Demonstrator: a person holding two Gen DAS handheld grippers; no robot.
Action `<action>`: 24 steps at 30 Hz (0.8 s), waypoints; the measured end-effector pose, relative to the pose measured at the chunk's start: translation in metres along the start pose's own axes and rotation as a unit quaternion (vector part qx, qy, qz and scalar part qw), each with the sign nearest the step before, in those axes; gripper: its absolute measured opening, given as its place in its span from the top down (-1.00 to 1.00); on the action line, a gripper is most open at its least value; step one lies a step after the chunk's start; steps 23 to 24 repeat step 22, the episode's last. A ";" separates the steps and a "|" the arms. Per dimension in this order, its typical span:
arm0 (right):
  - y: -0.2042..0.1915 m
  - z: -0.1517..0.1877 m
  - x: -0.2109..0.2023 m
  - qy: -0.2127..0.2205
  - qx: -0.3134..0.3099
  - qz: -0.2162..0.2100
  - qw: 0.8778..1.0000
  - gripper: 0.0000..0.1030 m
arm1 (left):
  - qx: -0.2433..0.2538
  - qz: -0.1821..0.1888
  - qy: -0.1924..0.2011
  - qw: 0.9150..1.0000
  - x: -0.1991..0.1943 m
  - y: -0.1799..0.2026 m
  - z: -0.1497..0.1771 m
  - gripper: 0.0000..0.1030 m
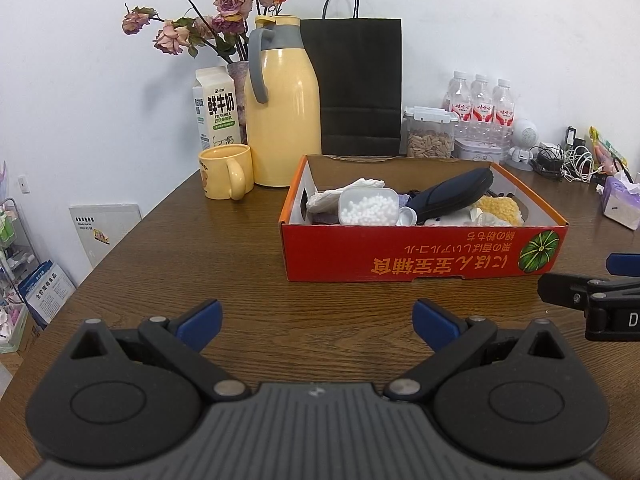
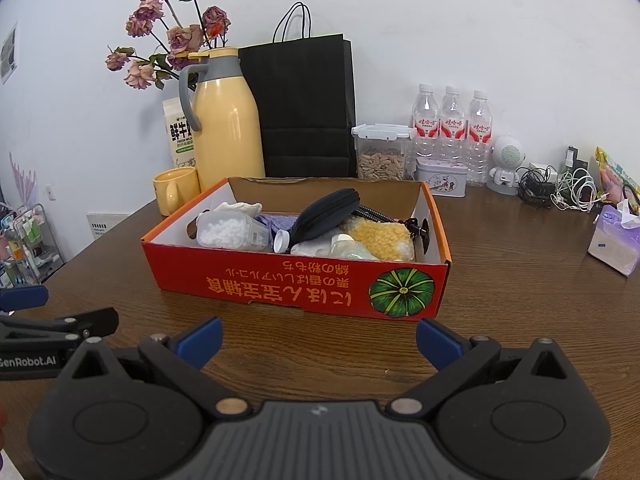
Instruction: Organize objects
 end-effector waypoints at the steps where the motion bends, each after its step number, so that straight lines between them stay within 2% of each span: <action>1: 0.000 0.000 0.000 0.000 0.000 0.000 1.000 -1.00 | 0.000 0.000 0.000 1.000 0.000 0.000 0.000 -1.00; 24: 0.000 0.002 0.000 0.000 0.000 0.001 1.000 -1.00 | 0.002 -0.002 -0.004 1.000 0.000 0.003 0.001 -1.00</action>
Point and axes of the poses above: each gripper's, at about its wrist camera, not at the fingertips, and x roughly the way its jaws point, y to its right, z to its underside, the point moved 5 cm from there along x, roughly the way its jaws point, and after that the axes turned 8 degrees about x, right-handed, at the moved point
